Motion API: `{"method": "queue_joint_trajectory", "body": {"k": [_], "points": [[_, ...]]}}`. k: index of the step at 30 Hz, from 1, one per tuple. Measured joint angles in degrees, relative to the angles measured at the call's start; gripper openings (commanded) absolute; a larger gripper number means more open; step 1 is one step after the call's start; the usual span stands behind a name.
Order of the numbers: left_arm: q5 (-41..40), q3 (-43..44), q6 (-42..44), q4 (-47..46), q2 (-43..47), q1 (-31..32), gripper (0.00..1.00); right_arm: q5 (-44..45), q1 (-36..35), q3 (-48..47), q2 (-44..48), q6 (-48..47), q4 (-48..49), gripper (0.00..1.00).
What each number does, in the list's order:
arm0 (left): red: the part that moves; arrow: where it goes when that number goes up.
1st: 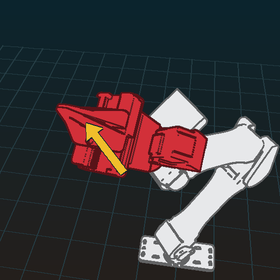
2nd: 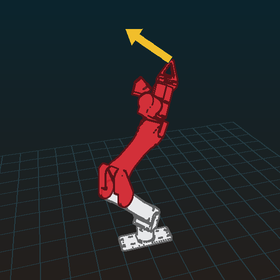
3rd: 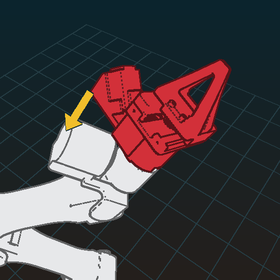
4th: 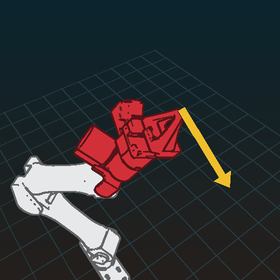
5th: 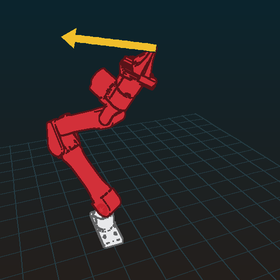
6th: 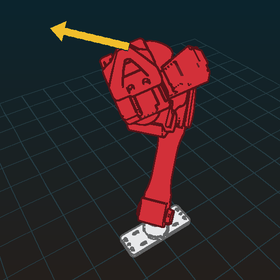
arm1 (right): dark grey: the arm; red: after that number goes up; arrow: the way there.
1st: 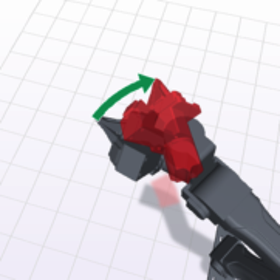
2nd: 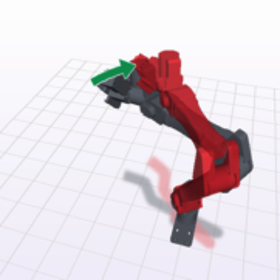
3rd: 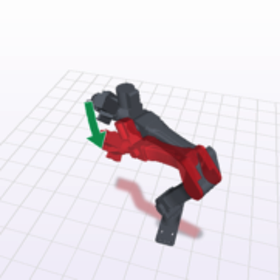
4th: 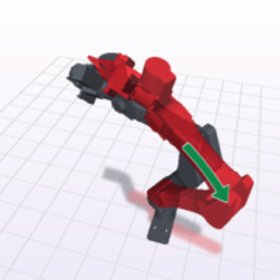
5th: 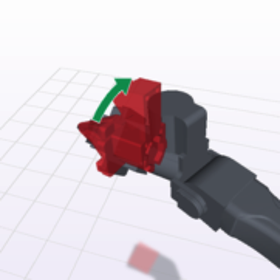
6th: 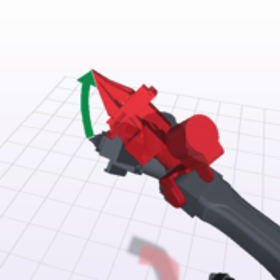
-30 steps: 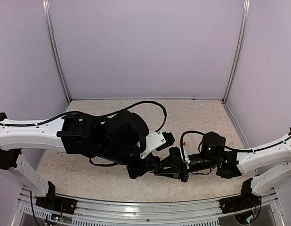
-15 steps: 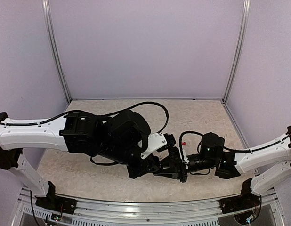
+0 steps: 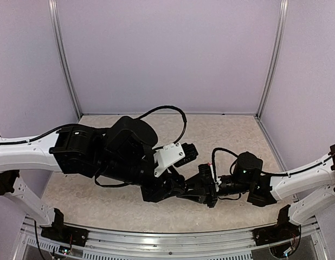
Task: Insert the wireless bluetooth earbuds into the charging case
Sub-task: Insert the right earbud into the right side groove of the charging case, then open the charging case with the earbuds inside.
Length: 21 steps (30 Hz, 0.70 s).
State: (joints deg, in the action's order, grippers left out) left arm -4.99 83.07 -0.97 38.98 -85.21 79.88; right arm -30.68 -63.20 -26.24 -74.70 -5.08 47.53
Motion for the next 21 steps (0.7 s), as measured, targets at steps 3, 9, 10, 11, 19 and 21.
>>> {"method": "queue_joint_trajectory", "body": {"k": [3,9,10,11,19,21], "points": [[-0.02,-1.92,0.42,-3.69,3.39,-0.02,0.70,-0.59,0.33,0.59,0.07,0.79,0.85,0.00],[-0.61,-11.02,1.11,-13.90,13.68,-0.02,0.99,-0.92,0.66,1.29,1.18,2.69,1.25,0.00],[-1.11,-12.79,0.61,-15.58,15.61,-0.02,0.99,-0.96,0.70,1.29,1.46,2.93,1.27,0.00],[-1.64,-14.16,0.28,-16.87,17.14,-0.07,0.99,-1.07,0.76,1.29,1.92,3.26,1.31,0.00],[-6.01,-26.51,-4.33,-28.61,28.65,-3.06,0.99,-1.05,0.85,0.52,3.06,4.79,0.57,0.00],[-6.60,-28.11,-5.40,-29.94,29.94,-3.98,0.99,-1.01,0.90,-0.26,3.15,5.70,-0.07,0.00]]}}
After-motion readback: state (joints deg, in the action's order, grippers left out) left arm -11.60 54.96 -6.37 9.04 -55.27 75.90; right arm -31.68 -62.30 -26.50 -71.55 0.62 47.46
